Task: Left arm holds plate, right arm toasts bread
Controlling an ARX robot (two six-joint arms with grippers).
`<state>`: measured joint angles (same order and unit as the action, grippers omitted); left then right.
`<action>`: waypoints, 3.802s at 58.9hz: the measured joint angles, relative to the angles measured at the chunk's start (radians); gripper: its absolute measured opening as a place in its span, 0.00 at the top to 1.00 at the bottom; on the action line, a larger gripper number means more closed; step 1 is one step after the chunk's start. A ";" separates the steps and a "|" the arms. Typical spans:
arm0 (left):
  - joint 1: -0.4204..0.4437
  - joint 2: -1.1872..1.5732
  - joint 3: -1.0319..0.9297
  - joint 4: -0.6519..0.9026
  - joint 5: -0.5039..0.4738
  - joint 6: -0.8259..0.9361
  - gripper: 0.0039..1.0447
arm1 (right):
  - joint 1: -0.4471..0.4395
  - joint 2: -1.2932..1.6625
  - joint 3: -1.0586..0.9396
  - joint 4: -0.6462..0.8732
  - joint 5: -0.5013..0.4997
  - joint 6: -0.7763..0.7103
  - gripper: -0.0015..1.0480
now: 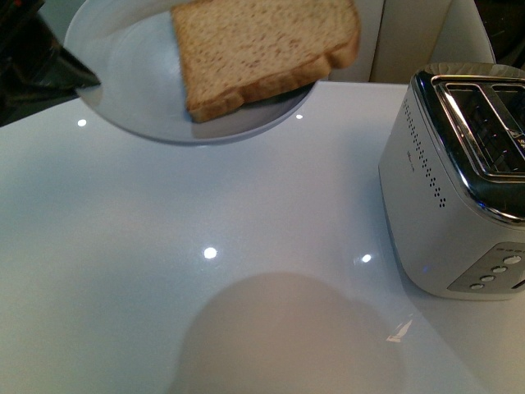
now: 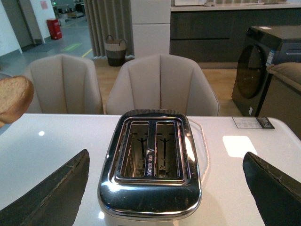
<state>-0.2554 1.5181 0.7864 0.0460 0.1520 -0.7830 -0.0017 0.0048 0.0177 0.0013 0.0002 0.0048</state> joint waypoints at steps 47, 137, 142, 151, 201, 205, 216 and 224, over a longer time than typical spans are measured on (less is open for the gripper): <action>-0.249 -0.002 0.087 -0.099 0.002 -0.080 0.97 | 0.000 0.000 0.000 0.000 0.000 0.000 0.09; -0.253 -0.002 0.088 -0.099 0.002 -0.087 0.97 | 0.156 0.972 0.530 -0.037 -0.360 0.850 0.09; -0.253 -0.002 0.088 -0.099 0.002 -0.087 0.97 | 0.168 0.982 0.529 -0.023 -0.360 0.883 0.09; -0.253 -0.002 0.088 -0.099 0.002 -0.087 0.97 | 0.190 1.000 0.528 -0.007 -0.360 0.917 0.09; -0.253 -0.002 0.088 -0.099 0.002 -0.087 0.97 | 0.179 0.990 0.531 -0.030 -0.359 0.948 0.98; -0.253 -0.002 0.088 -0.099 0.003 -0.087 0.97 | 0.169 0.977 0.542 -0.043 -0.362 0.945 0.98; -0.253 -0.002 0.088 -0.099 0.002 -0.087 0.97 | 0.142 0.955 0.613 -0.075 -0.372 0.918 0.98; -0.253 -0.002 0.088 -0.099 0.002 -0.087 0.97 | 0.112 0.961 0.686 -0.096 -0.373 0.874 0.98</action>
<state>-0.5079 1.5166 0.8745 -0.0532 0.1543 -0.8703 0.1101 0.9653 0.7036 -0.0944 -0.3725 0.8787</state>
